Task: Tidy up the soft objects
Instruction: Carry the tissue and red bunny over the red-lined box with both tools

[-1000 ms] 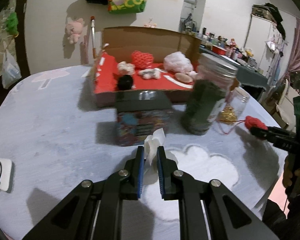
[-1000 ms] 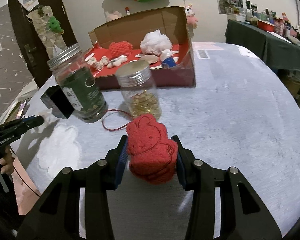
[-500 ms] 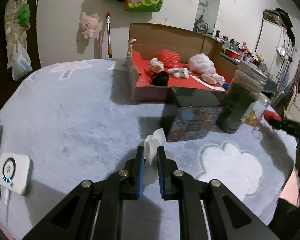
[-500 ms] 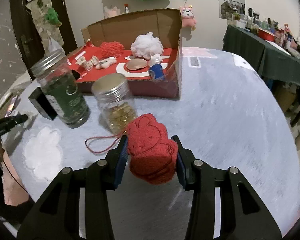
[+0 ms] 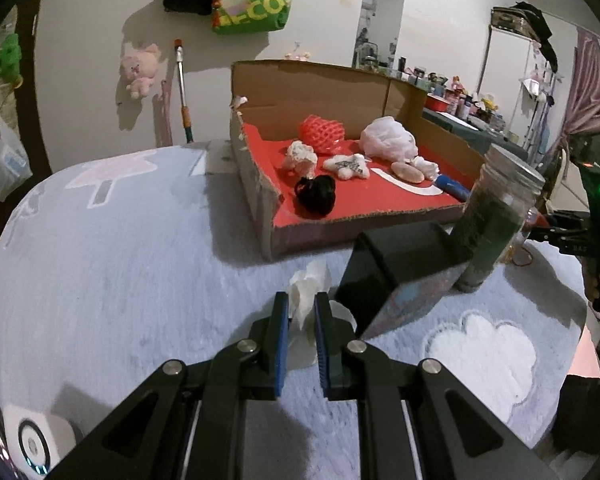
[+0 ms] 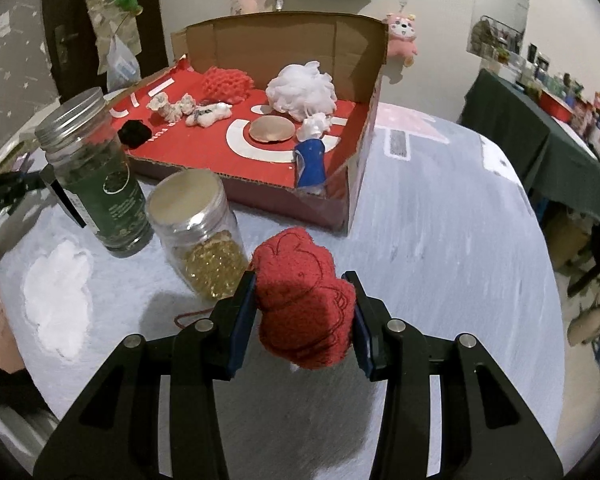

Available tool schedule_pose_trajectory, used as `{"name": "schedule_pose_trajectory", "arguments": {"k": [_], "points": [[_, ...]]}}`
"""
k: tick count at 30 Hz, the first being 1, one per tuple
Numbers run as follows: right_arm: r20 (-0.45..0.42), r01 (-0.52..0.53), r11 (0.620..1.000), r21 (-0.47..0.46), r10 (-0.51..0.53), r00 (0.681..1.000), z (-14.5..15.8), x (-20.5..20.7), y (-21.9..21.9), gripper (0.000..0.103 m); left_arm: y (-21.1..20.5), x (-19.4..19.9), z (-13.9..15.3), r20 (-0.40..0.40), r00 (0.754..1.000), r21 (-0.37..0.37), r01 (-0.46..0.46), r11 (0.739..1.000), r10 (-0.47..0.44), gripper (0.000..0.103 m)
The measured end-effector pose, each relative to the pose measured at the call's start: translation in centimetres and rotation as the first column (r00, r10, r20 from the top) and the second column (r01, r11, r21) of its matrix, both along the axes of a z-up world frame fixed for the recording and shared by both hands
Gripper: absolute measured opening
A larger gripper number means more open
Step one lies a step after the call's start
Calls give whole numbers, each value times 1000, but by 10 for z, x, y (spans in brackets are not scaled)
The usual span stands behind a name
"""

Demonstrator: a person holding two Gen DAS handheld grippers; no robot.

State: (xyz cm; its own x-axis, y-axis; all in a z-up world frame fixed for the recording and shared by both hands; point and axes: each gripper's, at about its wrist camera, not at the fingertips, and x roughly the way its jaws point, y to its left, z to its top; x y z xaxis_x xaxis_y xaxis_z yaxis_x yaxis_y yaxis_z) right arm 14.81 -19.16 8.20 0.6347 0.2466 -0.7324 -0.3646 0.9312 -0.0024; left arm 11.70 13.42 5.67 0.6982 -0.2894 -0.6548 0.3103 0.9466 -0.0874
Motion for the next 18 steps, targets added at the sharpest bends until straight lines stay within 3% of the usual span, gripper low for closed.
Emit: {"name": "schedule_pose_trajectory", "arguments": {"k": [9,18], "points": [[33,-55,998,-23,56,998,23,14,3,41,-8,21,34,34,997,11,68,998,-69,13],[65,-96,995,-1,96,993,57,40,11,41,-48,57,63,45,987,19,155,988,-156,13]]}}
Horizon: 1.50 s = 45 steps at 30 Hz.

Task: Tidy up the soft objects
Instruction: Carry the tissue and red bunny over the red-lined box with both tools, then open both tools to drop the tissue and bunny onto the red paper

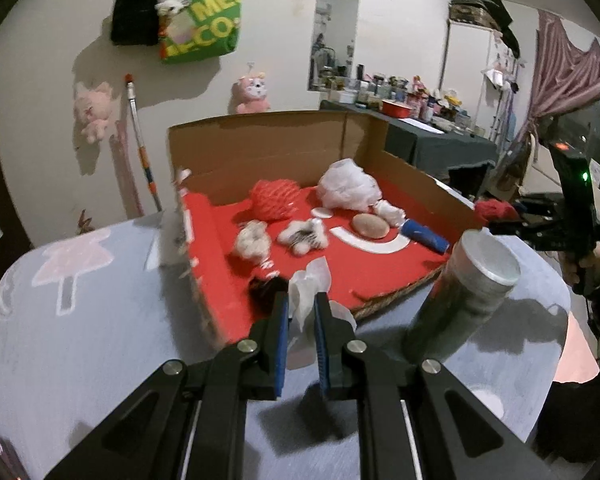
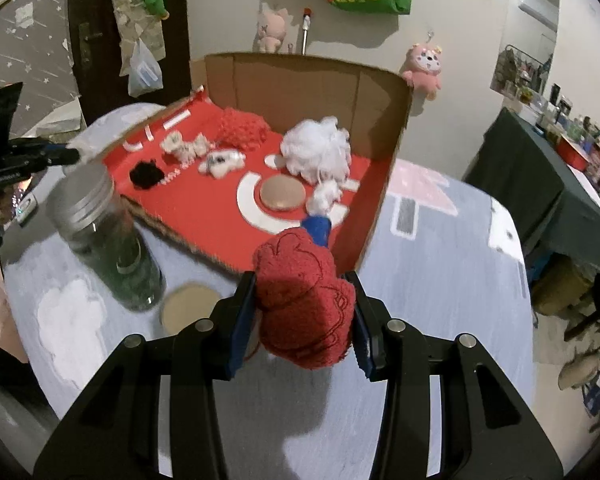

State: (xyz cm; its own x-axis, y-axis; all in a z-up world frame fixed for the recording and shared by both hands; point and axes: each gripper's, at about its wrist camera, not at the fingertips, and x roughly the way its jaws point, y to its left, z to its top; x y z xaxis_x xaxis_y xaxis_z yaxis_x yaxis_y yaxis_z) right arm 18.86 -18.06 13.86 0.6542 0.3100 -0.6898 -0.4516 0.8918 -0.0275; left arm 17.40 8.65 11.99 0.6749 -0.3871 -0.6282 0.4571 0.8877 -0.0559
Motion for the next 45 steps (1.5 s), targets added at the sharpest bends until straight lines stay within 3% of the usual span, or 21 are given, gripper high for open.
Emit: {"name": "schedule_pose_trajectory", "arguments": {"k": [8,13,25,31,37,45], "points": [[-11,-55,996,70,56,998,22,37,21,41,-44,47,-4,-86,994,43,65,997,-61,13],[-92,-98,991,96,106,990,12,65,46,41,-64,72,-16,-155,984,87,103,991,-88,13],[-333,-168,986,-19,152,931,-37,115,82,41,-89,119,-44,-292,952,204,157,966,-93,13],[-386,-188,981,-55,153,910,-49,120,89,41,-93,126,-57,-344,934,243,184,952,-93,13],[-425,-182,980,-87,128,896,-60,128,92,43,-92,132,-61,-370,925,226,182,957,-88,13],[-441,-159,982,-103,98,892,-62,131,92,44,-93,135,-63,-375,923,247,187,951,-84,18]]}}
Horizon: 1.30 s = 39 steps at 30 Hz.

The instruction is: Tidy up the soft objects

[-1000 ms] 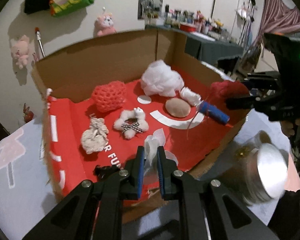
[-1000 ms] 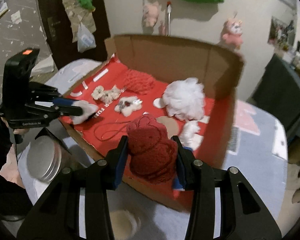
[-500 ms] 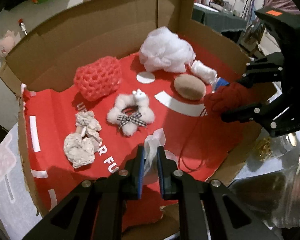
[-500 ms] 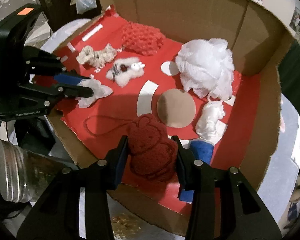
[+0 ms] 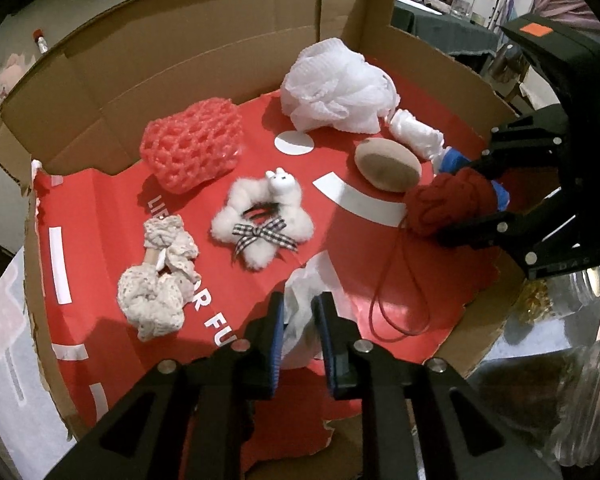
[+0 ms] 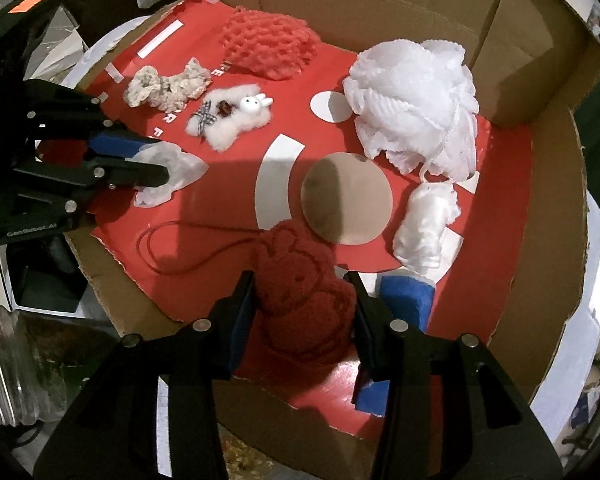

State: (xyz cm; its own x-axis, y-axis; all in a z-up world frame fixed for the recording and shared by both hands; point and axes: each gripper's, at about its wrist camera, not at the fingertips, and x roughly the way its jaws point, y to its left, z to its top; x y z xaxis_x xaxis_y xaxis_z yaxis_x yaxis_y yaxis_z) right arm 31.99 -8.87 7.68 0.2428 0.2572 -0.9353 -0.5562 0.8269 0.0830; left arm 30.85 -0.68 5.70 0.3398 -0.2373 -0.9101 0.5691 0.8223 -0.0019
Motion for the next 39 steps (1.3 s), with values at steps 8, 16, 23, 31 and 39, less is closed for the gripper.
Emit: {"name": "schedule_pose_trajectory", "arguments": {"k": [8,16,23,31,39], "points": [[39,49,999,-14,-48,998,9,-4,-7,56,-2,-6,9,35,999,-23,-25,999,26,50],[86,189,981,43,-192,978,40,-14,-31,73,7,-22,38,112,986,-76,-117,990,125,85],[109,320,946,53,-324,940,52,-35,-36,76,21,-34,44,128,955,-115,-253,961,267,91],[147,435,896,87,-443,884,52,-48,-31,76,31,-46,45,116,921,-141,-356,924,372,91],[175,471,877,97,-481,859,42,-49,-26,76,34,-50,33,120,895,-131,-414,901,429,91]]}}
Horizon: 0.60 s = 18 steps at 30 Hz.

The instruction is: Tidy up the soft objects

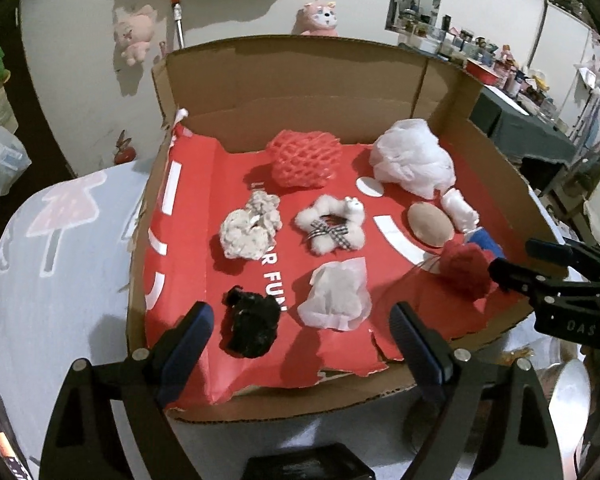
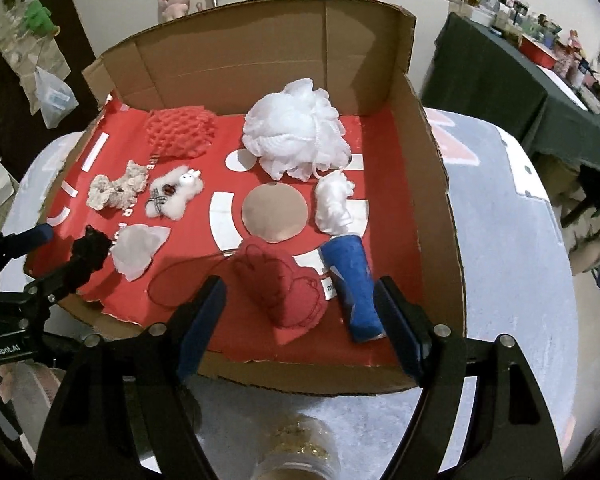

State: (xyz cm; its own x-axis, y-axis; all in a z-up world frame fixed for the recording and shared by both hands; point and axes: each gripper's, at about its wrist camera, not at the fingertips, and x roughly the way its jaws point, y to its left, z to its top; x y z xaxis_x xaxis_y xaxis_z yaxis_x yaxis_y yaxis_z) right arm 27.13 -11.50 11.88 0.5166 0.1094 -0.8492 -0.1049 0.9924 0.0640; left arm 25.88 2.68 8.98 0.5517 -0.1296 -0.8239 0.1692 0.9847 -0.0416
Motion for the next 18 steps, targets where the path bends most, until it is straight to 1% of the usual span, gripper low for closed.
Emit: {"name": "schedule_pose_trajectory", "arguments": {"k": [8,10,12,18], "points": [[36,13,999,-45,-12,999,-4,-3,4,76,-2,0,-11,-3,1000,20,-19,1000,19,91],[28,14,999,-39,-13,1000,-6,-2,3,76,-2,0,-13,1,1000,25,-30,999,30,91],[19,14,1000,-24,-14,1000,-8,-1,2,76,-1,2,-15,-12,999,18,-32,999,32,91],[14,9,999,-31,-9,1000,-11,-2,2,76,1,2,-14,5,999,25,-46,999,46,91]]}}
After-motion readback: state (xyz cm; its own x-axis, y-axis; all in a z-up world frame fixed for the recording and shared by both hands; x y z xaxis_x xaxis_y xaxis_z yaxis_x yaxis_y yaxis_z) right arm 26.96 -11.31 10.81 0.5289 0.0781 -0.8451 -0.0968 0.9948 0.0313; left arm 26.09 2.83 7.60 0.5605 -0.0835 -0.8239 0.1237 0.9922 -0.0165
